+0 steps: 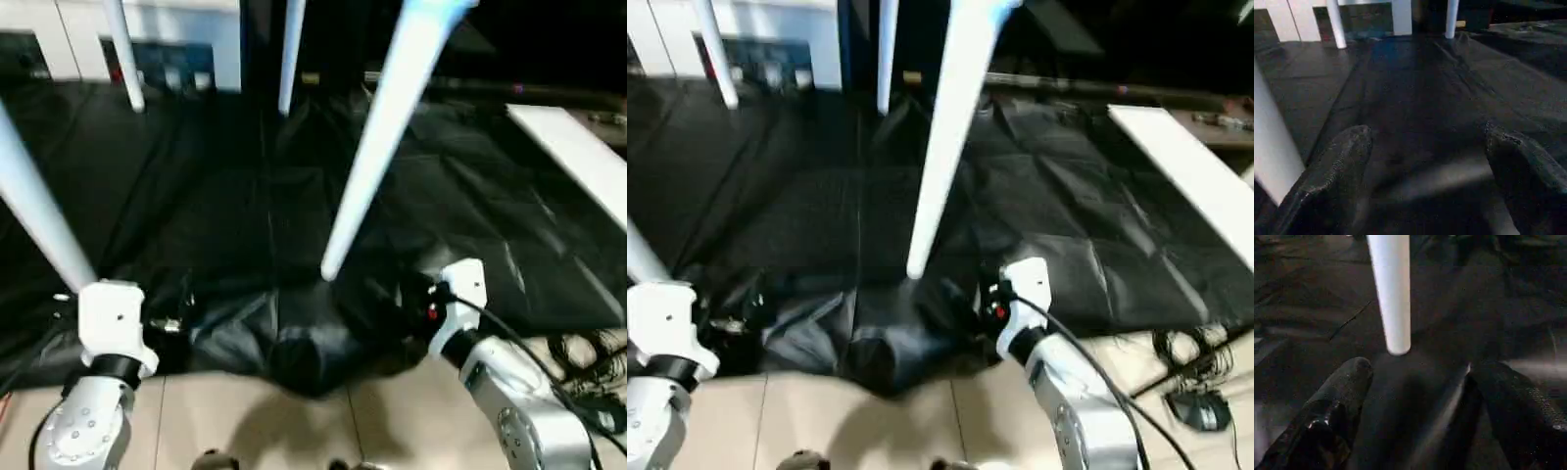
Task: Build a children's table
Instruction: Flip table
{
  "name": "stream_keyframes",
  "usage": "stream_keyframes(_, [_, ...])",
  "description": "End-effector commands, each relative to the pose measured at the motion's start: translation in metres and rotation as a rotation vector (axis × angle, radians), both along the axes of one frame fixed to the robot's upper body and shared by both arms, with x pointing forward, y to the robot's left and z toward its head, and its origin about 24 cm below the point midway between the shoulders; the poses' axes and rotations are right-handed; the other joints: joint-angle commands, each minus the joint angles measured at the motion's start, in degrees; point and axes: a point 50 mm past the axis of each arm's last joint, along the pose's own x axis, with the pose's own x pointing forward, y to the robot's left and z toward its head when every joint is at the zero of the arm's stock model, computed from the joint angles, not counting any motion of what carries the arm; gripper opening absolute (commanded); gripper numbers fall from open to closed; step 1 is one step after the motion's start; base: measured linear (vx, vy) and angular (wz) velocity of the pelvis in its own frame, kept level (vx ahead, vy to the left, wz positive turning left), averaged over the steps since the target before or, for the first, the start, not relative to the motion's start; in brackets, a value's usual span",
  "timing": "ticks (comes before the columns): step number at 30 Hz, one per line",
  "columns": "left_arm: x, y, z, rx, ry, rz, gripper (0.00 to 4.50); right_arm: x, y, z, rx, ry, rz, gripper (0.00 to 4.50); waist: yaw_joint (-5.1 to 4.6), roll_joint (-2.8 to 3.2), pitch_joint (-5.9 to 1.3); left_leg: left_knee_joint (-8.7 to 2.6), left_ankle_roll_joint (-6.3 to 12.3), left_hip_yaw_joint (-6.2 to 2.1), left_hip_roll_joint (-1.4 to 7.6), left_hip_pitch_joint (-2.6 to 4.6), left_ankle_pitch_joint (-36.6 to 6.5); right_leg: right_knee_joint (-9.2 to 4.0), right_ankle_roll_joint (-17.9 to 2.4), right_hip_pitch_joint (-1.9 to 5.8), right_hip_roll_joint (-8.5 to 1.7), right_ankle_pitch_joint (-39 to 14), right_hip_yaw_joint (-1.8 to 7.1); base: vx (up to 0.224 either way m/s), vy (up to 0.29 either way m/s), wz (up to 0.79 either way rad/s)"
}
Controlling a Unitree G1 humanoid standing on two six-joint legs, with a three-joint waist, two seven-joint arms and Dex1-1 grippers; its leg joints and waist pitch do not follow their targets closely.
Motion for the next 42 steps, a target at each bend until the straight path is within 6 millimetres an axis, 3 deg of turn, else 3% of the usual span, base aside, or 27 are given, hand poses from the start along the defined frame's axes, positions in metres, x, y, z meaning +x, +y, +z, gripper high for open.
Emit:
stream_keyframes(1, [0.001,-0.002,0.003,0.005,-0.023,-0.004,4.11,0.000,-0.004,0.003,-0.017,-0.019,-0.008,3.77,2.91,3.39,-0.26,-12.56,-4.51,1.56,1.99,-6.23,-57.6,16.30,-0.6,9.56,1.21,-34.1,-3.78,-0.109,0.050,-0.24])
stream_keyframes(2, [0.001,-0.003,0.002,0.005,-0.026,-0.009,4.11,0.001,-0.004,0.002,-0.021,-0.018,-0.006,3.77,5.78,3.70,0.61,-13.37,-8.73,6.65,-1.46,-5.55,-60.7,14.52,-3.0,8.85,3.42,-25.2,-4.96,-0.103,0.006,-0.07])
stream_keyframes(3, [0.001,-0.004,0.002,0.005,-0.027,-0.011,4.11,0.001,-0.004,0.001,-0.021,-0.016,-0.007,3.77,7.71,3.58,0.48,-13.41,-7.93,7.61,-0.35,-6.59,-60.5,16.14,-2.5,10.54,2.59,-29.1,-3.07,-0.103,0.006,-0.07])
stream_keyframes(4, [0.002,-0.004,0.002,0.004,-0.028,-0.014,4.11,0.001,-0.005,0.001,-0.021,-0.015,-0.008,3.77,7.15,-0.57,-2.15,-6.63,-6.81,8.05,1.61,-1.75,-37.7,14.43,2.0,7.96,-1.87,-52.0,4.68,-0.159,-0.100,0.04])
stream_keyframes(5, [0.002,-0.005,0.001,0.005,-0.027,-0.019,4.11,0.001,-0.005,0.000,-0.021,-0.012,-0.008,3.77,4.88,-1.95,0.44,10.86,-2.29,-0.67,-1.47,3.54,-10.9,-4.34,2.0,-2.05,-10.85,-79.2,9.14,0.028,-0.133,0.03])
stream_keyframes(6, [0.002,-0.005,0.001,0.005,-0.027,-0.019,4.11,0.001,-0.005,0.000,-0.021,-0.012,-0.008,3.77,6.14,-2.81,-0.06,9.66,0.13,-1.28,-3.51,-0.73,-7.0,-3.21,1.9,3.91,-7.48,-74.5,11.13,0.028,-0.133,0.03])
stream_keyframes(7, [0.002,-0.006,0.001,0.006,-0.027,-0.022,4.11,0.001,-0.005,-0.001,-0.020,-0.009,-0.004,3.77,7.94,-1.76,1.44,7.39,-0.27,-2.76,-3.41,1.34,-7.3,-2.29,-1.2,4.78,-7.40,-63.7,11.95,0.034,-0.021,0.20])
stream_keyframes(8, [0.003,-0.006,0.001,0.009,-0.028,-0.022,4.11,0.000,-0.005,-0.003,-0.019,-0.005,0.000,3.77,8.00,-0.65,0.84,3.93,-2.15,-2.84,-2.04,6.40,-12.1,-0.40,-4.3,4.03,-5.77,-50.9,10.28,-0.110,0.007,0.45])
stream_keyframes(9, [0.003,-0.006,0.001,0.010,-0.028,-0.021,4.11,0.000,-0.005,-0.003,-0.018,-0.003,0.002,3.77,7.77,-0.58,1.60,1.35,-2.83,-2.38,-1.18,8.22,-18.6,0.04,-5.8,2.77,-3.45,-47.2,8.38,-0.110,0.007,0.45])
stream_keyframes(10, [0.003,-0.006,0.001,0.011,-0.031,-0.021,4.11,0.000,-0.006,-0.004,-0.017,-0.003,0.006,3.77,7.63,0.62,-0.29,-2.42,-3.23,-2.50,0.61,8.90,-24.3,2.23,-8.3,4.20,-1.81,-30.9,7.67,-0.123,-0.008,0.45])
stream_keyframes(11, [0.003,-0.006,0.002,0.015,-0.037,-0.025,4.11,0.000,-0.006,-0.005,-0.009,-0.004,0.018,3.77,7.27,0.84,-0.59,-4.63,-1.79,-2.70,1.75,8.30,-22.4,2.55,-9.3,6.04,-2.02,-17.5,7.07,-0.083,0.056,0.21])
stream_keyframes(13, [0.003,-0.006,0.003,0.018,-0.040,-0.031,4.11,-0.001,-0.006,-0.007,0.016,0.009,0.046,3.77,7.05,1.08,-0.36,-6.33,-1.91,-2.02,1.51,7.66,-24.2,1.34,-8.9,7.16,-3.02,-16.0,6.90,-0.061,0.076,0.12])
stream_keyframes(14, [0.003,-0.007,0.002,0.018,-0.032,-0.034,4.11,-0.003,-0.005,-0.009,0.026,0.022,0.089,3.77,6.60,0.83,-0.48,-6.62,-2.54,-1.81,0.93,7.19,-24.0,0.67,-8.3,7.71,-3.41,-16.2,6.99,-0.011,0.088,-0.05])
stream_keyframes(18, [0.004,-0.015,-0.004,-0.015,0.012,-0.112,4.11,-0.017,-0.001,-0.017,0.064,0.076,0.268,3.77,5.34,1.31,-0.95,-6.97,-3.33,-2.06,0.84,6.51,-20.1,0.58,-6.8,8.39,-3.71,-9.8,6.55,0.001,0.074,-0.09])
stream_keyframes(21, [0.004,-0.020,-0.016,-0.064,0.086,-0.192,4.11,-0.023,0.000,-0.023,0.086,0.107,0.354,3.77,4.51,1.15,-1.06,-6.53,-2.61,-1.79,0.48,6.46,-18.6,0.41,-6.8,8.42,-3.87,-5.8,6.69,0.003,0.019,-0.03])
stream_keyframes(23, [0.003,-0.022,-0.027,-0.091,0.151,-0.241,4.11,-0.025,0.000,-0.028,0.085,0.133,0.395,3.77,3.62,1.16,-1.49,-6.19,-1.94,-1.87,0.22,5.80,-13.9,0.77,-7.1,9.10,-3.74,-0.4,6.46,0.000,0.000,0.00])
stream_keyframes(24, [-0.001,-0.025,-0.040,-0.115,0.247,-0.313,4.11,-0.028,0.000,-0.036,0.061,0.177,0.444,3.77,3.46,1.60,-1.55,-6.06,-1.80,-1.79,0.14,5.93,-13.2,0.83,-7.2,8.85,-3.67,0.6,6.43,0.000,0.000,0.00])
stream_keyframes(25, [-0.005,-0.028,-0.049,-0.146,0.321,-0.373,4.11,-0.030,-0.001,-0.043,0.042,0.213,0.479,3.77,3.15,1.29,-1.51,-5.68,-1.17,-1.46,-0.16,6.13,-12.3,0.76,-7.4,8.55,-3.56,1.4,6.53,0.000,0.000,0.00])
stream_keyframes(26, [-0.012,-0.030,-0.059,-0.184,0.406,-0.434,4.11,-0.035,0.000,-0.052,0.040,0.269,0.540,3.77,2.93,1.84,-1.48,-5.82,-1.09,-1.36,-0.06,6.06,-13.3,0.64,-7.9,8.50,-3.70,0.1,6.67,0.000,0.000,0.00])
stream_keyframes(27, [-0.018,-0.030,-0.065,-0.197,0.460,-0.466,4.11,-0.040,0.002,-0.058,0.035,0.309,0.584,3.77,2.65,1.20,-1.89,-5.39,-0.80,-1.25,-0.11,6.13,-12.8,0.70,-8.5,8.74,-3.78,0.7,6.68,0.000,0.000,0.00])
stream_keyframes(29, [-0.027,-0.031,-0.071,-0.204,0.531,-0.511,4.11,-0.047,0.004,-0.069,0.026,0.373,0.645,3.77,2.24,1.26,-1.64,-5.51,0.85,-1.03,-0.05,5.92,-12.6,0.58,-10.3,8.57,-3.63,0.4,6.64,0.000,0.000,0.00])
stream_keyframes(32, [-0.043,-0.032,-0.080,-0.193,0.628,-0.531,4.11,-0.054,0.005,-0.088,0.005,0.442,0.652,3.77,2.18,-0.07,-1.38,-5.75,3.14,-0.59,0.26,5.91,-13.8,0.03,-11.6,8.38,-4.00,-6.0,6.77,0.000,0.000,0.00])
stream_keyframes(33, [-0.048,-0.031,-0.083,-0.179,0.652,-0.514,4.11,-0.056,0.005,-0.094,-0.006,0.460,0.644,3.77,2.29,0.13,-1.42,-5.71,3.40,-0.56,0.20,5.93,-13.2,0.16,-11.8,8.25,-4.07,-7.0,6.85,0.000,0.000,0.00])
stream_keyframes(34, [-0.052,-0.029,-0.087,-0.152,0.685,-0.483,4.11,-0.057,0.004,-0.104,-0.038,0.490,0.618,3.77,2.18,-0.72,-1.25,-5.78,3.70,-0.27,0.29,5.97,-13.7,-0.34,-11.8,8.07,-4.06,-9.8,6.93,0.000,0.000,0.00])
stream_keyframes(36, [-0.057,-0.028,-0.096,-0.127,0.752,-0.448,4.11,-0.061,0.003,-0.123,-0.108,0.548,0.556,3.77,2.41,0.06,-1.33,-5.98,2.95,-0.33,0.61,6.25,-13.6,-0.22,-12.2,7.62,-4.21,-12.1,6.97,0.000,0.000,0.00])
stream_keyframes(39, [-0.059,-0.028,-0.106,-0.120,0.784,-0.441,4.11,-0.067,0.004,-0.138,-0.135,0.588,0.507,3.77,2.71,-0.67,-1.08,-6.37,1.65,-0.27,0.79,6.49,-13.7,-0.38,-12.8,7.50,-3.90,-10.5,6.73,0.000,0.000,0.00])
stream_keyframes(42, [-0.052,-0.026,-0.127,-0.066,0.831,-0.410,4.11,-0.076,0.001,-0.169,-0.201,0.666,0.323,3.77,2.54,-0.77,-0.62,-7.13,-1.56,-0.50,0.82,6.87,-22.4,-1.07,-12.0,7.01,-4.49,-19.1,6.92,0.000,0.000,0.00])
